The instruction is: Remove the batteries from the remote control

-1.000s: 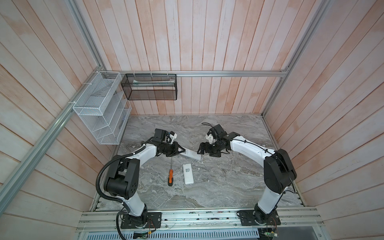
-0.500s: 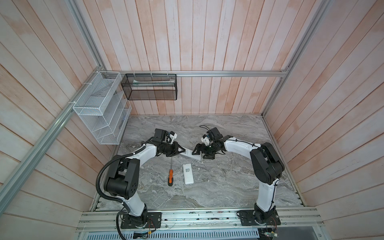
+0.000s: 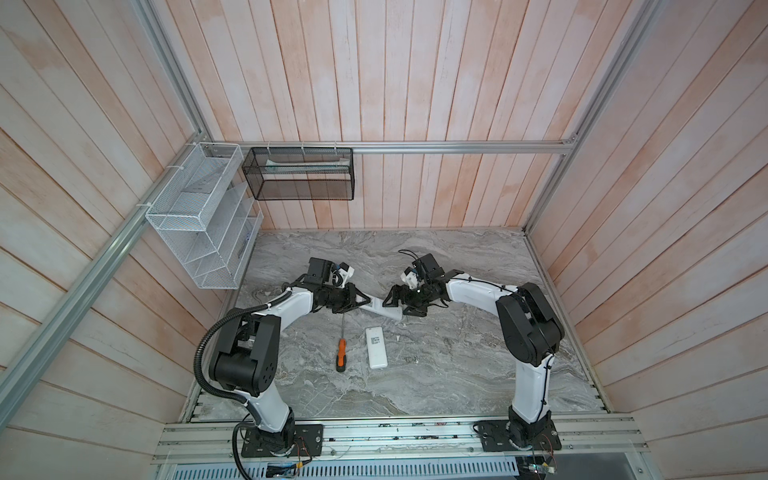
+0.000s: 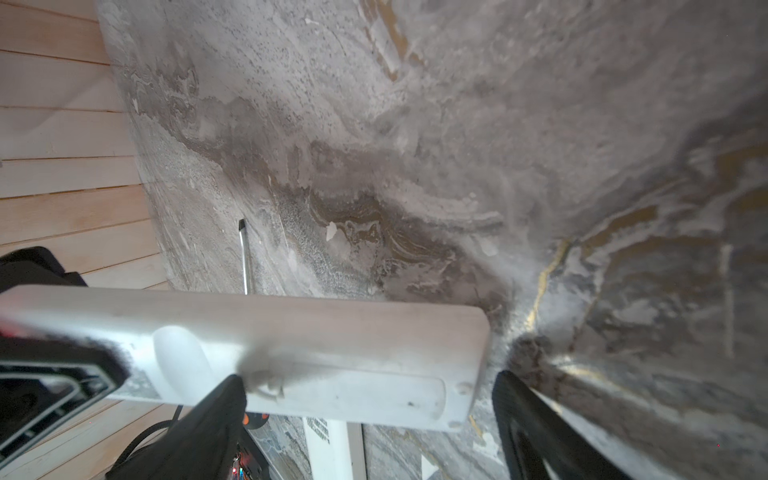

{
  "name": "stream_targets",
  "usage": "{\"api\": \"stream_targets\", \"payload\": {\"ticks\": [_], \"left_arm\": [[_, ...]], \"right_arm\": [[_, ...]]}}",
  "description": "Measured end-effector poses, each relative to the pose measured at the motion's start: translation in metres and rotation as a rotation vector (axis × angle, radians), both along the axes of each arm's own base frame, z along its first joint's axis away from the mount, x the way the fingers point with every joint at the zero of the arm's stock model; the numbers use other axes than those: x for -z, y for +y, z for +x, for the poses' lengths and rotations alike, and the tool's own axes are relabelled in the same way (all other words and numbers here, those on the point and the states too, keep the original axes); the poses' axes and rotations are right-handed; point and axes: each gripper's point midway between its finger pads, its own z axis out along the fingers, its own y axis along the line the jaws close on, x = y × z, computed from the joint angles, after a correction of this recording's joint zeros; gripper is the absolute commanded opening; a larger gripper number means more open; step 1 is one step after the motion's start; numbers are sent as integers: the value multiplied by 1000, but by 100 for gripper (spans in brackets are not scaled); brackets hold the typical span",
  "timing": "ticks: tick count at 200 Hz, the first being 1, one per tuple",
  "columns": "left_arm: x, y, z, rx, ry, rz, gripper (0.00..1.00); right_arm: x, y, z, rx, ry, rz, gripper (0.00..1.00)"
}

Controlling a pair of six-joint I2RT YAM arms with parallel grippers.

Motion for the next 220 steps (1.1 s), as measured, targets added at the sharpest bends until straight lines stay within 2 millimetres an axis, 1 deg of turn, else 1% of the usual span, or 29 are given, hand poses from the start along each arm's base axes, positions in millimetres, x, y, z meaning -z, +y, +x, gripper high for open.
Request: {"api": "stream_targets", "payload": {"ticks": [57,125,141,155,182,220], "left_arm": [[1,0,1,-1,4,-6,0],[2,0,1,-2,8,-5,0],[2,1,1,-5,7,-6,0],[2,2,1,-5,7,-6,0],[2,2,2,-6,8,-6,0],[2,2,2,-8,11,-6,0]], "right_arm": [[1,1,1,0,2,-3,85],[3,0,1,3,5,-13,81],[5,0,1,0,8,-15,77],[5,0,1,0,7,-15,77],[5,1,1,-3,6,-15,83],[5,1,1,-4,4,-19,82]]}}
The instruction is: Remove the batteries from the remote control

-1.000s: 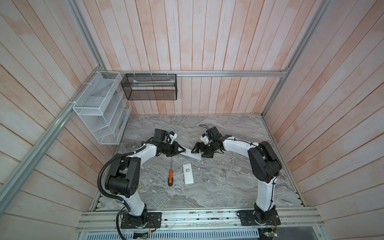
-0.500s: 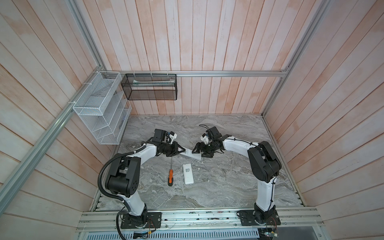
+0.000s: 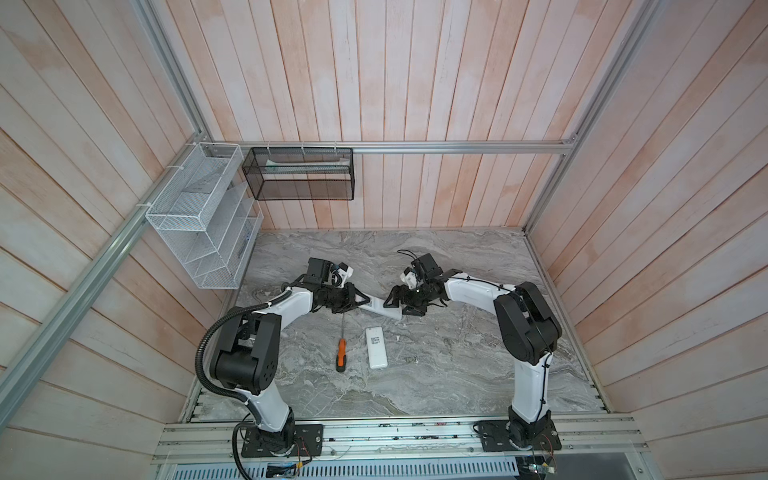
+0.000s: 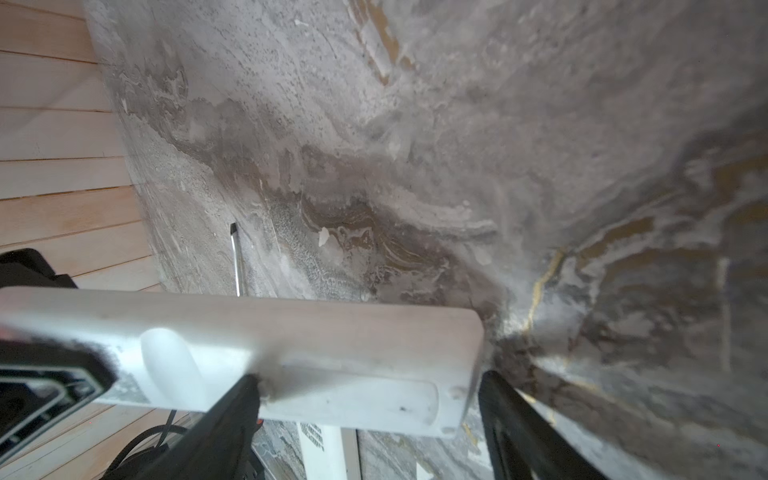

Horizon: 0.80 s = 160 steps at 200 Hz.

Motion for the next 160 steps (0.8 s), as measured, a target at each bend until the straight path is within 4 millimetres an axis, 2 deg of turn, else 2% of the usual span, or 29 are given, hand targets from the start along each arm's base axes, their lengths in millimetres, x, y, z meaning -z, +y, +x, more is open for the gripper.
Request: {"api": "stream_targets", "payload": {"ticks": [65,129,160], "left_arm": [[0,3,2,-13,1,0,0],[-1,2,4,-8,-11,14,0],[-3,1,4,1,-25,26,0]], "right_arm": [[-5,2,4,-11,-26,-91,67],[-9,-3,8,-4,-49,-193,66],[-6,-12,7,4,-46,-242,74]]}}
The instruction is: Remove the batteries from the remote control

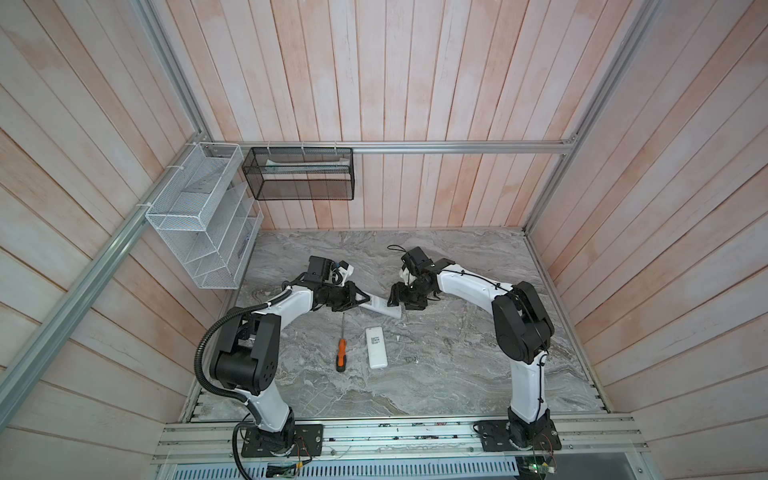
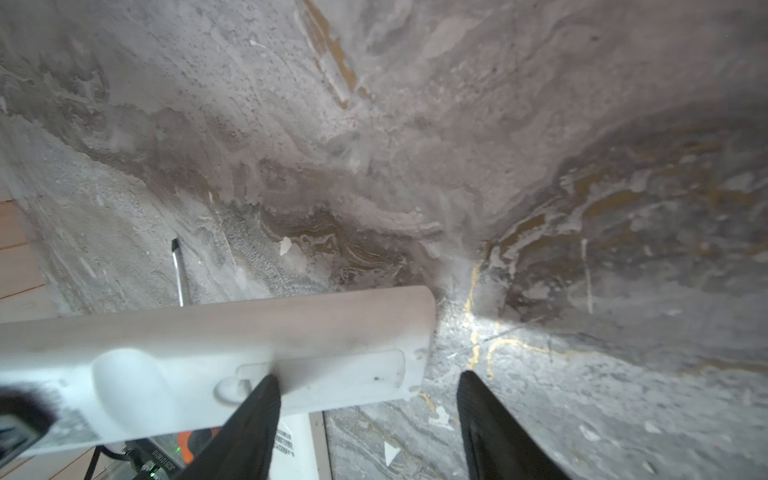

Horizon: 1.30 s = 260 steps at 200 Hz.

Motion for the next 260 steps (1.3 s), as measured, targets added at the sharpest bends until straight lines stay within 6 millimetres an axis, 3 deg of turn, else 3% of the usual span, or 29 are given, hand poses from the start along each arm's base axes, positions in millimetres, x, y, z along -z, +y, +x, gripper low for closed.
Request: {"api": "stream_targets", "payload": {"ticks": [49,106,260], "left_arm": [[0,0,0,0,1,0,0],[0,0,0,1,-1,-1,0],[0,0,0,-1,4,-3,0]], "right_arm": [[5,5,-9,20,48,151,81],[-2,15,-4,14,42,248,85],[4,15,-3,14,51,267,81]]}}
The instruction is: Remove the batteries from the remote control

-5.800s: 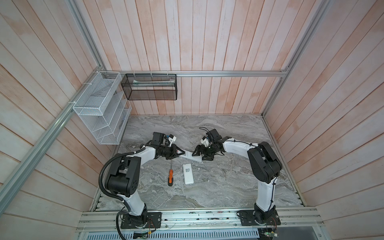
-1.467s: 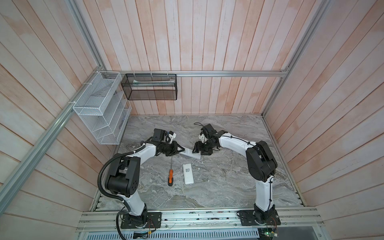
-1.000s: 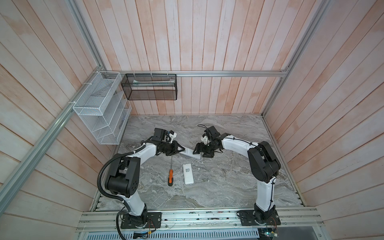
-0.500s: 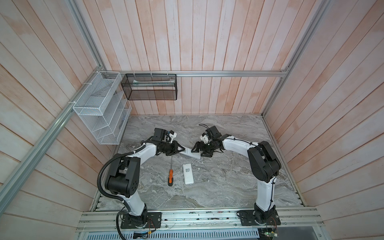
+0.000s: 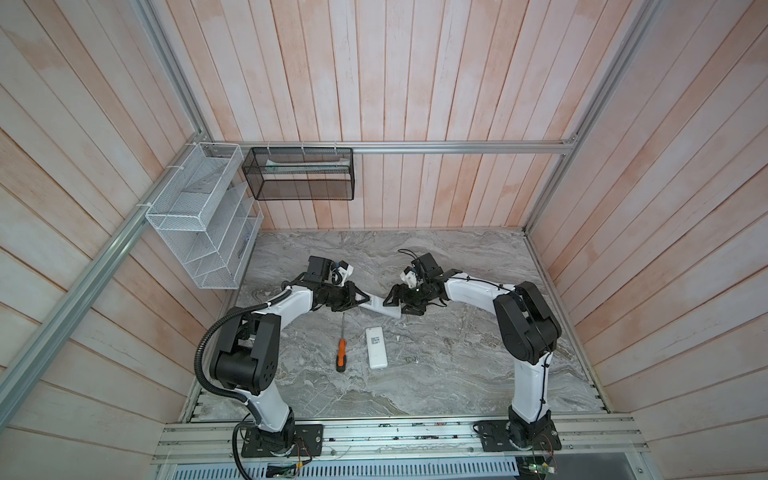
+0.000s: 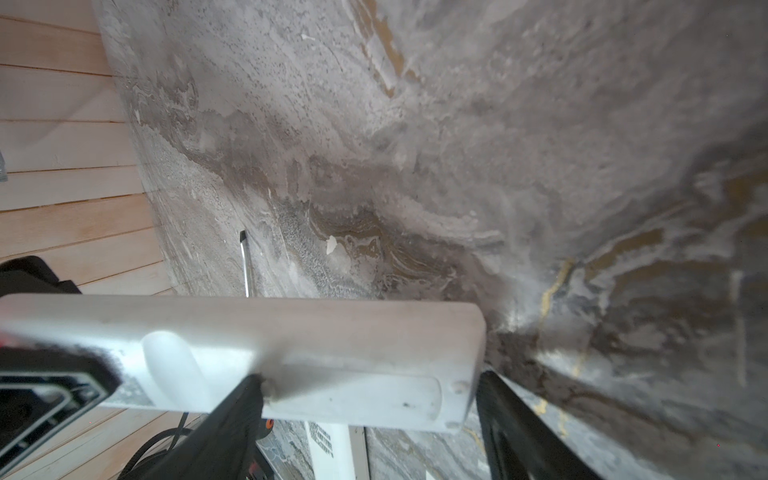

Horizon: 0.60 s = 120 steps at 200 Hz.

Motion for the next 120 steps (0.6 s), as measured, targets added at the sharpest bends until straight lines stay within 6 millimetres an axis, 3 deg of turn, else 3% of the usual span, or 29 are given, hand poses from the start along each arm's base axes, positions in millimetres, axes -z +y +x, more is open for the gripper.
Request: {"api": "stream_targets", "payload": {"ticks": [69,120], "left_arm": [[0,5,4,-18,-3,2,0],[0,5,4,-19,-3,3,0]], "right_arm": [[0,5,6,-21,9,-33,81],[-4,2,8,-36,-9,-152,81]]}}
